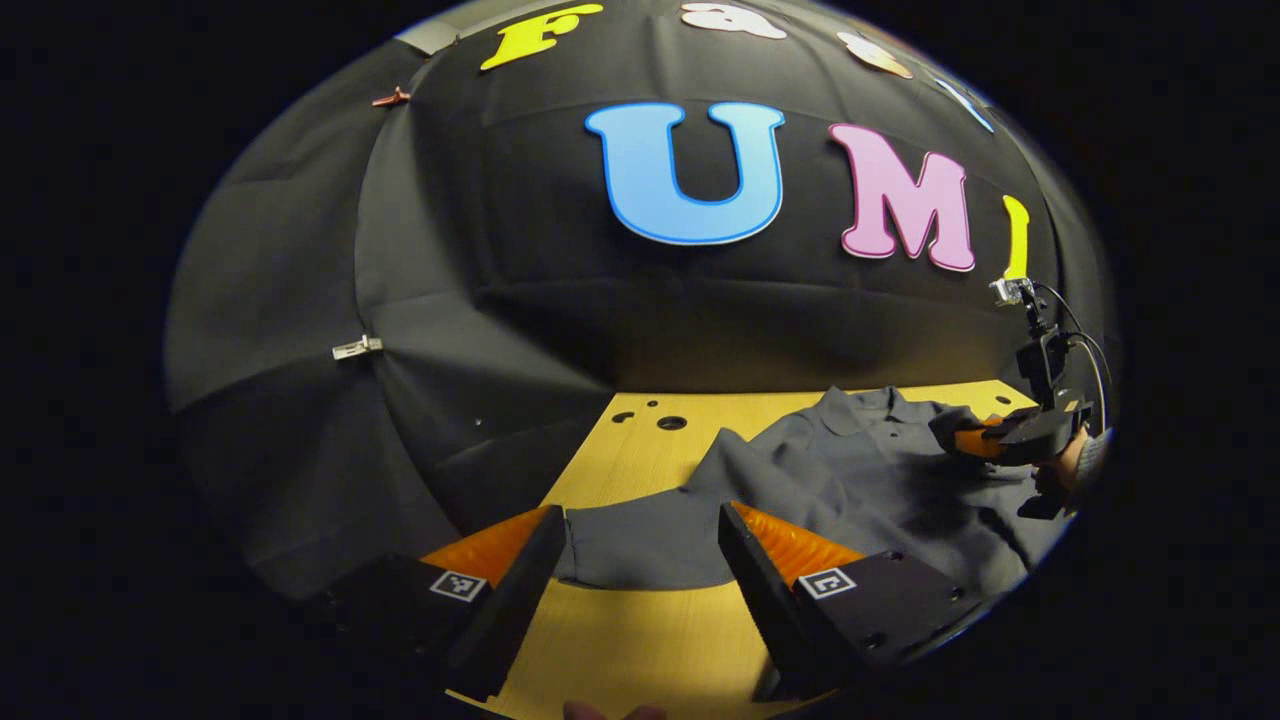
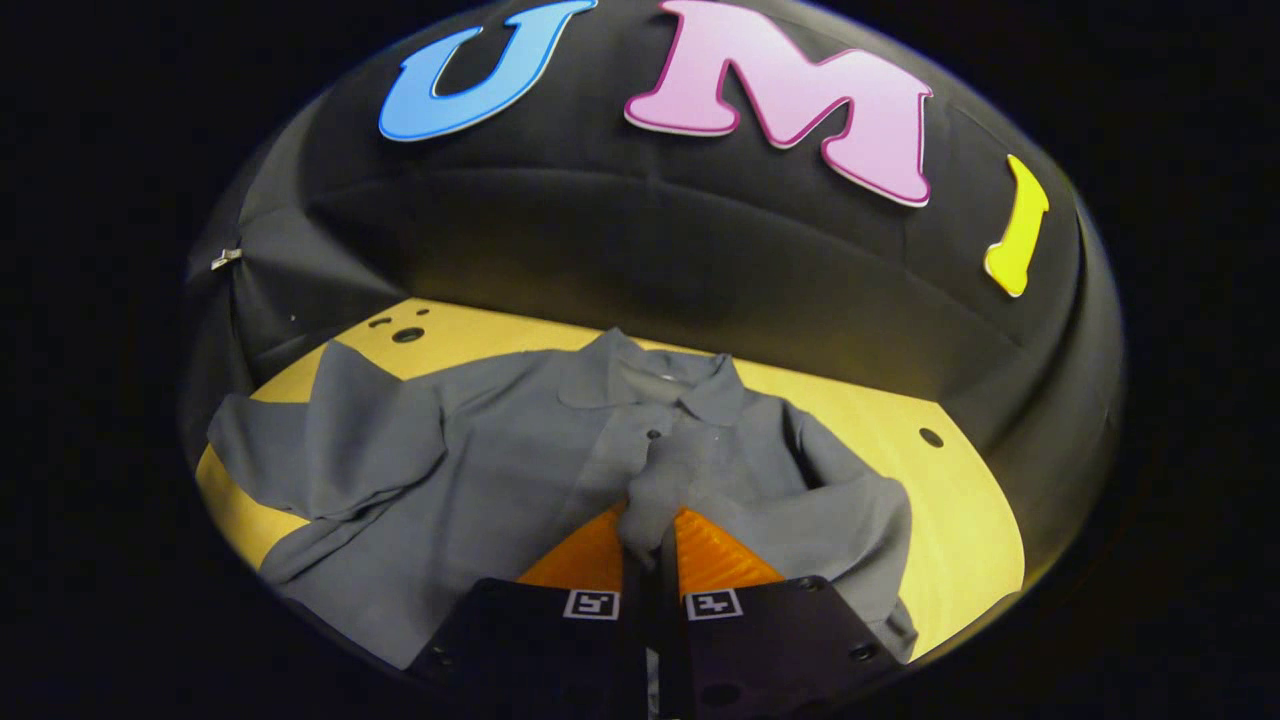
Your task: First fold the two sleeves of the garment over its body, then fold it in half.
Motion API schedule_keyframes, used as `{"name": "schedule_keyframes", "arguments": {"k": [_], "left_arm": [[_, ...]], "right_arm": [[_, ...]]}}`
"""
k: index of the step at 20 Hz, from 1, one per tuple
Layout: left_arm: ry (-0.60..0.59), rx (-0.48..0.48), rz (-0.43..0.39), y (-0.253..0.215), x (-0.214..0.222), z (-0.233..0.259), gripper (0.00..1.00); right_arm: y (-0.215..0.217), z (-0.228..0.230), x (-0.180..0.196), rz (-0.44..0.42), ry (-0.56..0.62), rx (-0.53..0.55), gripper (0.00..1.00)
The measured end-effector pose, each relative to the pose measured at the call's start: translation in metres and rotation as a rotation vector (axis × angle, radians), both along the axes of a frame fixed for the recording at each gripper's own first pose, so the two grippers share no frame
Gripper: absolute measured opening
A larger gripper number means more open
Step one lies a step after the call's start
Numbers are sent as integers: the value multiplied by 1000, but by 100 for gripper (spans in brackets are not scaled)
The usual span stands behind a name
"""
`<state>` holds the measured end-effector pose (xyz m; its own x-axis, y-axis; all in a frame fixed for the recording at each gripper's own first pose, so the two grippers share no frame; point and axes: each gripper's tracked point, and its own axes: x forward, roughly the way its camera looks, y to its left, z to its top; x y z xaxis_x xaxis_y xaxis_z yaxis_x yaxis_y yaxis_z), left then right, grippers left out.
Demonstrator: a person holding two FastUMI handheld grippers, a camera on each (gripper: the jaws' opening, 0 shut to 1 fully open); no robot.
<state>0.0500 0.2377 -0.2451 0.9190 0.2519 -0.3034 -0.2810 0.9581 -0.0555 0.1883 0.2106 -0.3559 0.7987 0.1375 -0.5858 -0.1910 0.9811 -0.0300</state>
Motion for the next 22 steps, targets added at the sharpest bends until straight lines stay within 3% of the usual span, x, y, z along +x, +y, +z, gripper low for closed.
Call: {"name": "schedule_keyframes", "arguments": {"k": [1,2,3,5,7,8,10,13,15,22], "left_arm": [[7,-5,1,2,5,-7,97],[15,-11,1,4,11,-14,97],[24,-13,9,9,10,-21,97],[40,-44,31,16,15,-34,98],[67,-54,50,24,21,-49,98],[88,-47,60,28,24,-56,98],[121,-35,81,39,28,-73,98],[165,-37,105,47,32,-95,98],[190,-50,119,50,36,-110,98],[281,-77,143,55,45,-147,98]], "right_arm": [[5,-7,0,2,15,2,11],[9,-13,0,7,31,6,22],[11,-18,-1,10,43,7,14],[18,-24,-5,27,64,15,28],[27,-21,-9,55,68,27,33],[34,-20,-12,74,77,50,44],[53,-9,-17,128,70,112,57],[67,10,-24,203,38,147,58],[64,16,-28,218,29,134,68],[28,18,-44,172,56,112,70]]}}
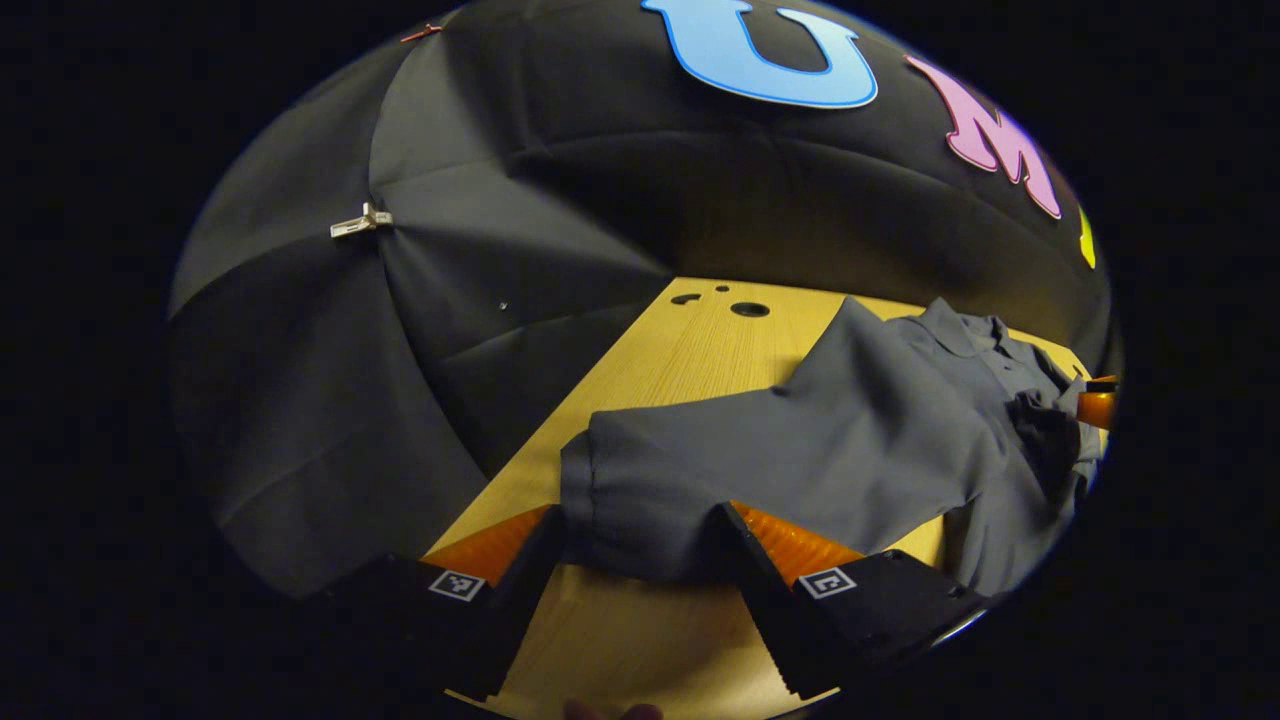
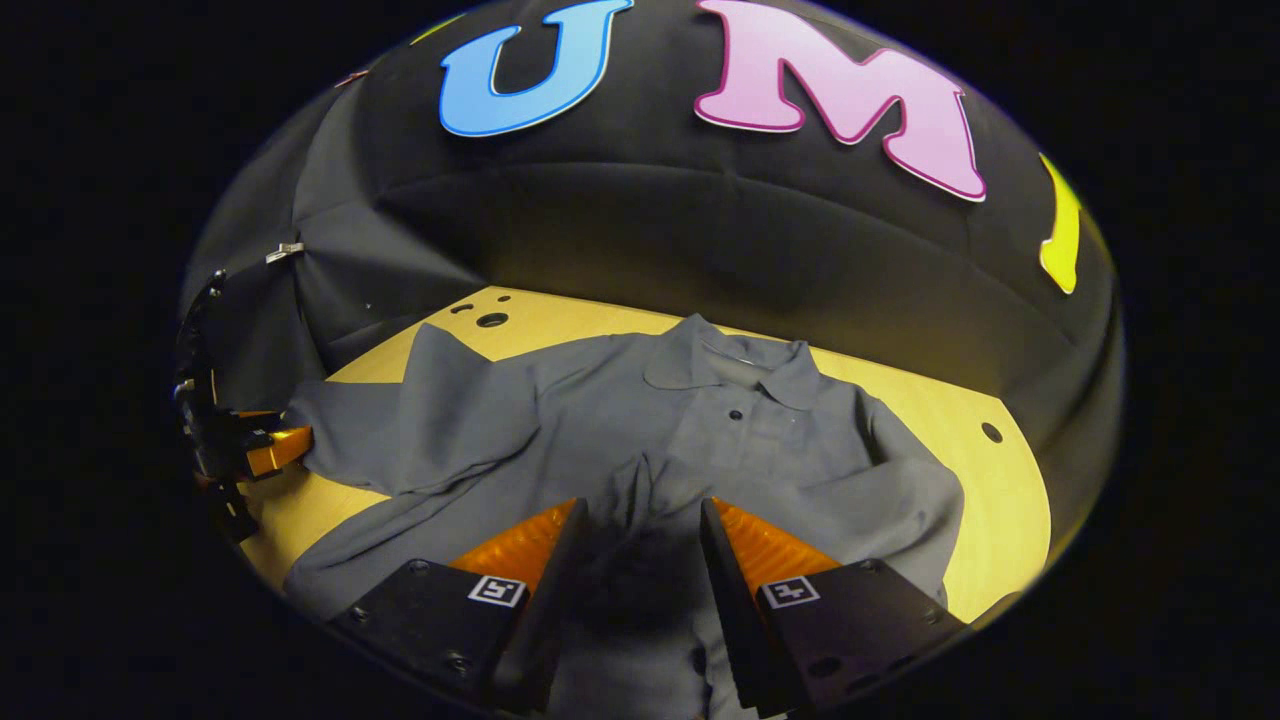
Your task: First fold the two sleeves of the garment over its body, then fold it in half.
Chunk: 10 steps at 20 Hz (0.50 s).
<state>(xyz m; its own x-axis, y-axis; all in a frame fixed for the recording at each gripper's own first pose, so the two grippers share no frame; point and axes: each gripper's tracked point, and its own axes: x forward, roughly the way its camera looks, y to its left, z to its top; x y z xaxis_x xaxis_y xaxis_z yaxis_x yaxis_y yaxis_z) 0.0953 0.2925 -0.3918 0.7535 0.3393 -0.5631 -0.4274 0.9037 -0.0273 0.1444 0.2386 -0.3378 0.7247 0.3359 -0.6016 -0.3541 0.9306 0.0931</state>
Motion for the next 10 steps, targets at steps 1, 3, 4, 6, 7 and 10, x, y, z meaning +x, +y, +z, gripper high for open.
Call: {"name": "schedule_keyframes", "arguments": {"k": [1,3,4,6,7,10], "left_arm": [[19,-2,-4,1,0,-6,98],[21,-13,-12,1,4,-9,99],[30,-31,-35,-5,2,-10,100],[33,-56,-107,-17,11,-10,82],[37,-49,-142,-22,13,-8,64],[62,-30,-141,-20,18,-5,11]], "right_arm": [[-4,0,-3,-9,2,0,70],[-9,0,-11,-15,13,5,70],[-8,3,-16,-11,21,19,70],[-9,11,-22,-1,13,34,70],[-11,16,-24,2,4,36,70],[-29,29,-32,-11,-17,42,73]]}}
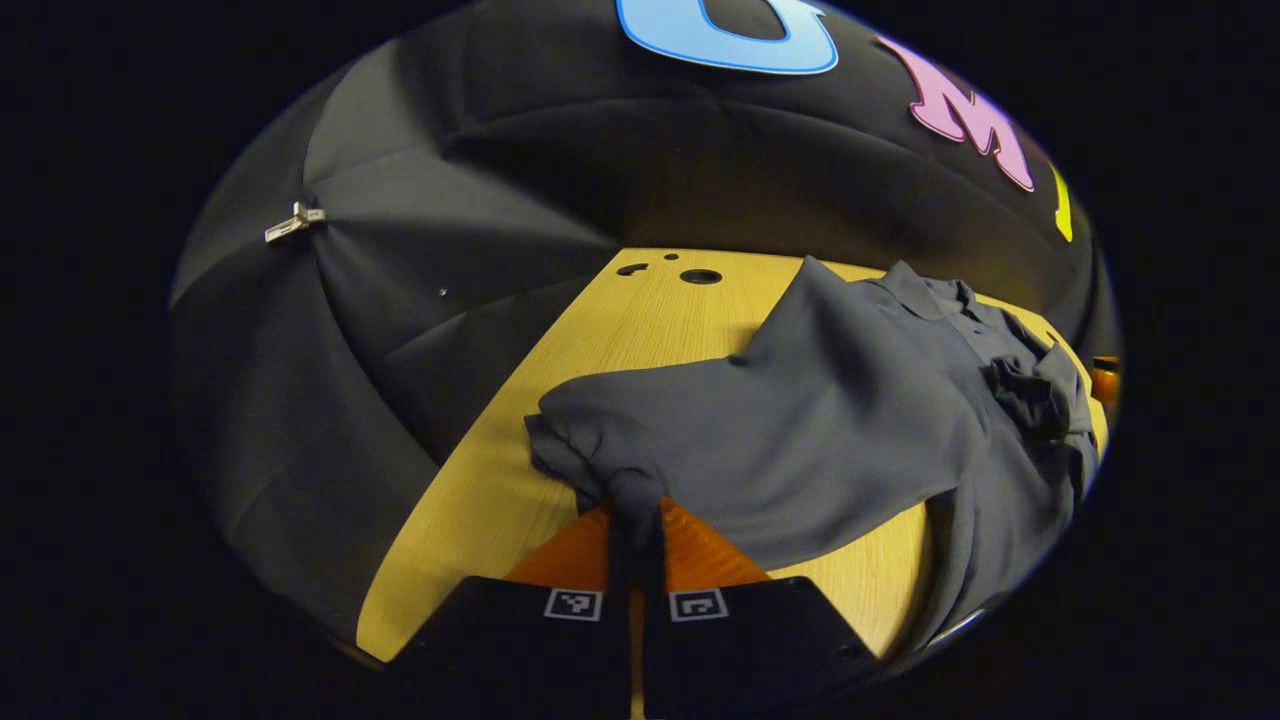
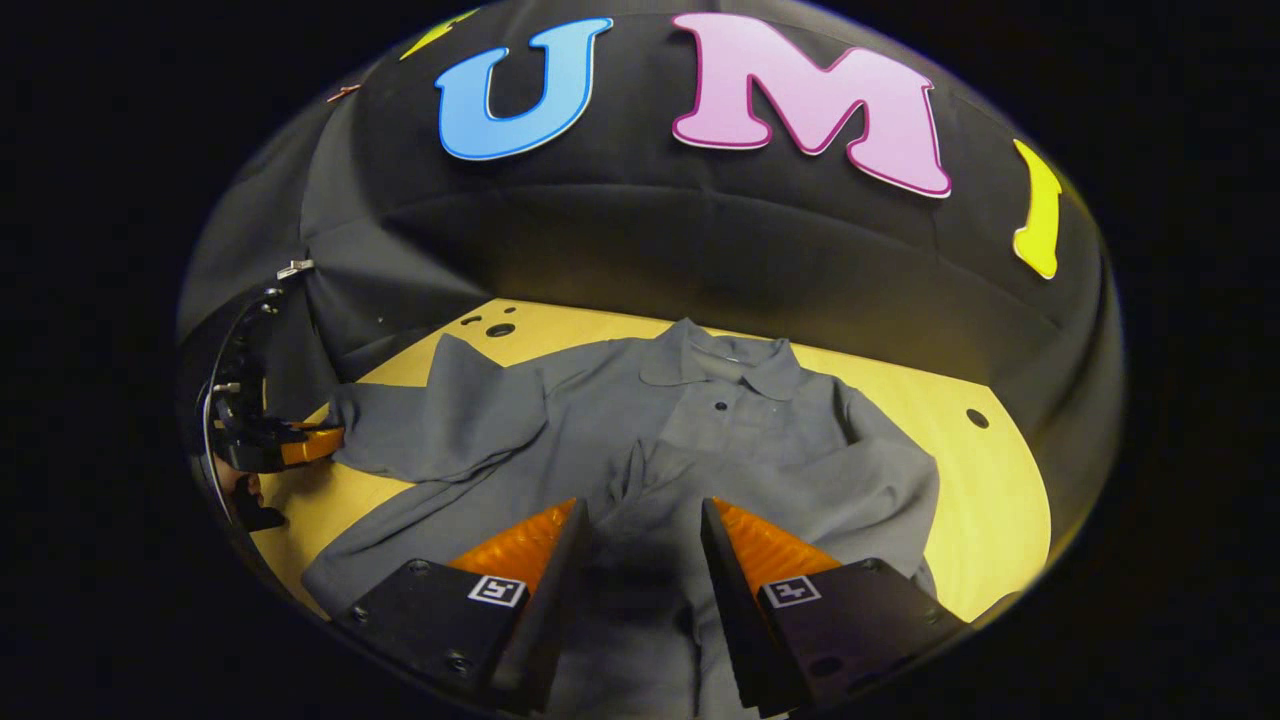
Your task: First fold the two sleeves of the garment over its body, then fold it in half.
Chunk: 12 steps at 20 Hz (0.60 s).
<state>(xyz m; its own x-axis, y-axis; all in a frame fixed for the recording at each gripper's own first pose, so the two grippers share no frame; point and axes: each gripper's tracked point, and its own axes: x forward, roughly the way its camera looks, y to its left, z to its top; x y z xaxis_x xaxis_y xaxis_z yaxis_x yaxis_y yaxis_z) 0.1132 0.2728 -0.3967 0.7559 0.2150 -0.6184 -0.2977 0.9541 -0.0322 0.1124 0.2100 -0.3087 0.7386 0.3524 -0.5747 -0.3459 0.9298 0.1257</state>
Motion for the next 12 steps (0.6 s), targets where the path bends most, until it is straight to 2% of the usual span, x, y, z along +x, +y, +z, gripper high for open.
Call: {"name": "schedule_keyframes", "arguments": {"k": [1,3,4,6,11,12], "left_arm": [[3,5,4,-1,1,3,9],[-27,48,9,-2,5,20,4],[-55,75,6,-3,9,34,7],[-116,112,-9,-11,16,67,7],[-232,145,-61,-53,35,137,7],[-253,144,-71,-64,38,150,7]], "right_arm": [[-10,2,-3,-10,-3,-3,70],[-33,5,-9,-35,-7,-18,71],[-44,6,-11,-49,-8,-21,71],[-64,5,-17,-80,-3,-25,70],[-104,1,-33,-134,13,-21,71],[-110,-1,-35,-145,20,-18,74]]}}
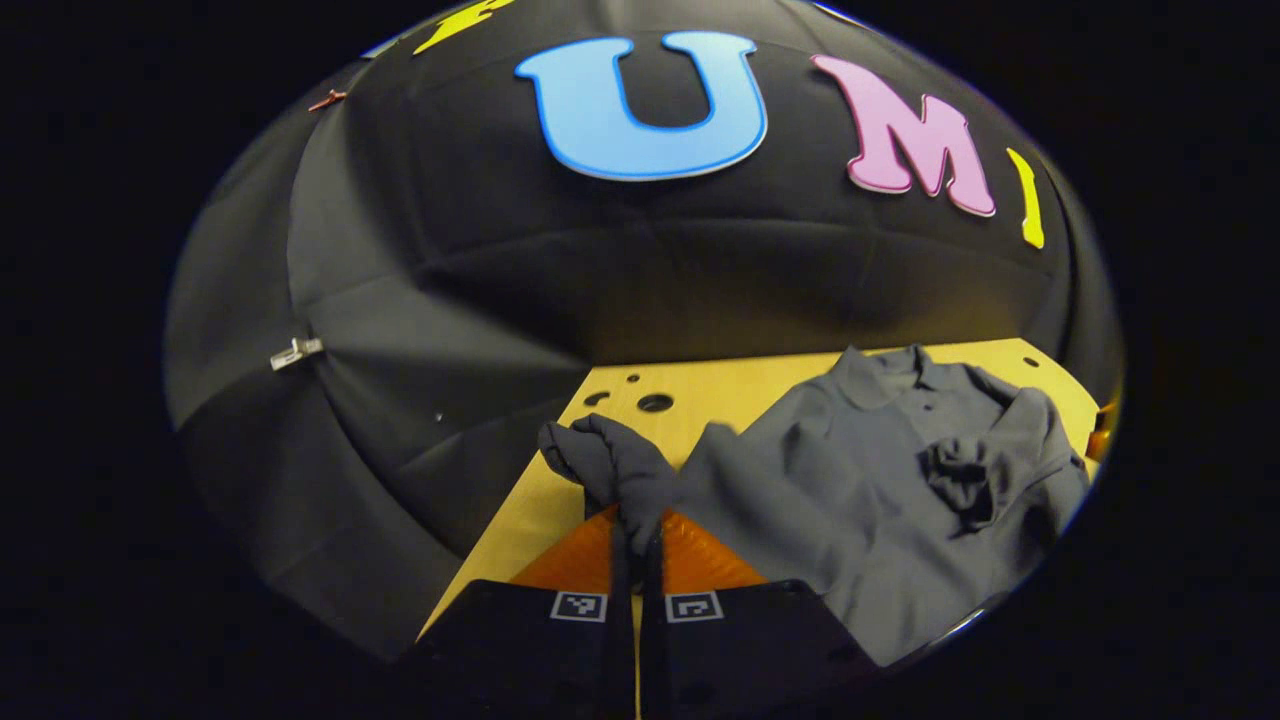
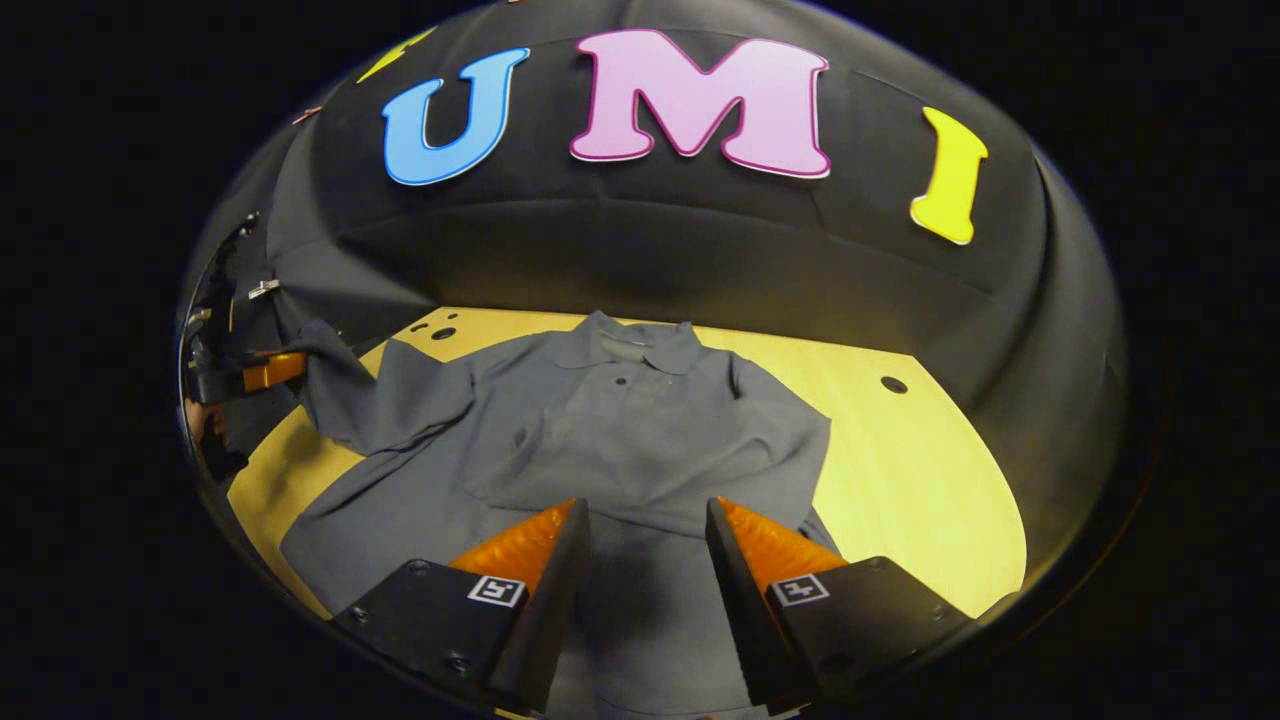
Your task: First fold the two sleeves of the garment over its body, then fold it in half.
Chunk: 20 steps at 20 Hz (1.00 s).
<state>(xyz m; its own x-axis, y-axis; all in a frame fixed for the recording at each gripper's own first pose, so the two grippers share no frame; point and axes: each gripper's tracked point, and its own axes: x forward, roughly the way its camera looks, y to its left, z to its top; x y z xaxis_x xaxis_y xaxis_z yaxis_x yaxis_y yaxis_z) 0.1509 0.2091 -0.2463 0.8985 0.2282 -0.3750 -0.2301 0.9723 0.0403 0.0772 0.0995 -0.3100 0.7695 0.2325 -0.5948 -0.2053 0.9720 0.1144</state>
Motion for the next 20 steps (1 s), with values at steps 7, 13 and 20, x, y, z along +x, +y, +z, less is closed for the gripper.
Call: {"name": "schedule_keyframes", "arguments": {"k": [7,13,20], "left_arm": [[-81,-29,-88,-84,15,50,7],[-97,-42,-162,-157,31,65,7],[-85,-53,-234,-247,50,62,7]], "right_arm": [[-39,1,-20,-44,1,17,86],[-70,-4,-34,-67,1,25,88],[-111,-22,-54,-122,29,29,87]]}}
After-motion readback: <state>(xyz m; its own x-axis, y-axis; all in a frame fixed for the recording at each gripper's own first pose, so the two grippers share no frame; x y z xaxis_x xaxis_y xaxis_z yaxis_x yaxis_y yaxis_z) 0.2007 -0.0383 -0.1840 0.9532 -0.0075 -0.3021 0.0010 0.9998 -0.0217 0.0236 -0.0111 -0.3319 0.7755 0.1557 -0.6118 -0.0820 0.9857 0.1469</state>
